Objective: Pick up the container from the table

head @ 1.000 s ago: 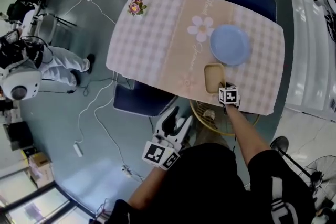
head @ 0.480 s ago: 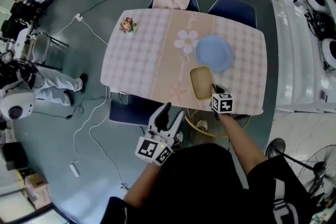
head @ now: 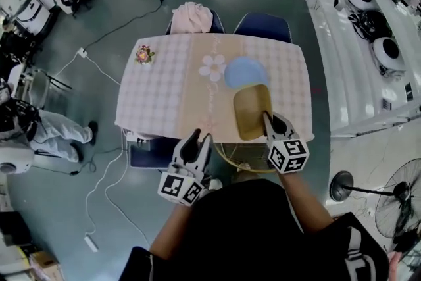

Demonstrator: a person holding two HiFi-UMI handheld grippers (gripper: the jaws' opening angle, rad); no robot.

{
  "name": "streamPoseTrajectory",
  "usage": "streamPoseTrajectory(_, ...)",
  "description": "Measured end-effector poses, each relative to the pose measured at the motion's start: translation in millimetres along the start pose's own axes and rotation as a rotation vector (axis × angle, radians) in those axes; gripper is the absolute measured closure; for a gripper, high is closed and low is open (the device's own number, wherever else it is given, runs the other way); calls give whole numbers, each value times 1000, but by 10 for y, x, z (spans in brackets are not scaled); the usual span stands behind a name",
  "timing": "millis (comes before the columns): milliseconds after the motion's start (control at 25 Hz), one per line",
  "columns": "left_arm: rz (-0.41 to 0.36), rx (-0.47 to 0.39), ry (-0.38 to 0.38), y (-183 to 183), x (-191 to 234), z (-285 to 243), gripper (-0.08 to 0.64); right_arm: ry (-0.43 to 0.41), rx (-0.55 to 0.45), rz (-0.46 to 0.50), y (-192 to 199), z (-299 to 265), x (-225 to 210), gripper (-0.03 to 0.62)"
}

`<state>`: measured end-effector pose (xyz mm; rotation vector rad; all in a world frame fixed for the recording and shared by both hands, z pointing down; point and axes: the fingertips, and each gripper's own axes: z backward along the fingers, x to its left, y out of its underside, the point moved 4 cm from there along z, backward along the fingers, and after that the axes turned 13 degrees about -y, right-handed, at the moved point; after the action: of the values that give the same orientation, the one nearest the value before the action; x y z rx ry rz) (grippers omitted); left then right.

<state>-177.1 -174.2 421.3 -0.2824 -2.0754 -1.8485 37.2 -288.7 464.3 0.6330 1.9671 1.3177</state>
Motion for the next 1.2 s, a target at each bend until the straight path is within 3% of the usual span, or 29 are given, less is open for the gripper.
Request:
streamPoseTrajectory(200,-65,-15,33,-170,-214,78,506,66,-54,92,-282,534,189,591)
streamPoseTrajectory(560,-63,-30,129,-171,-517,-2,526,141,-108,114,-360,1013,260,592)
streamPoseTrajectory(1200,-61,-8,115,-63,-566,-53,526,176,-113,133,-323,1196,135,592)
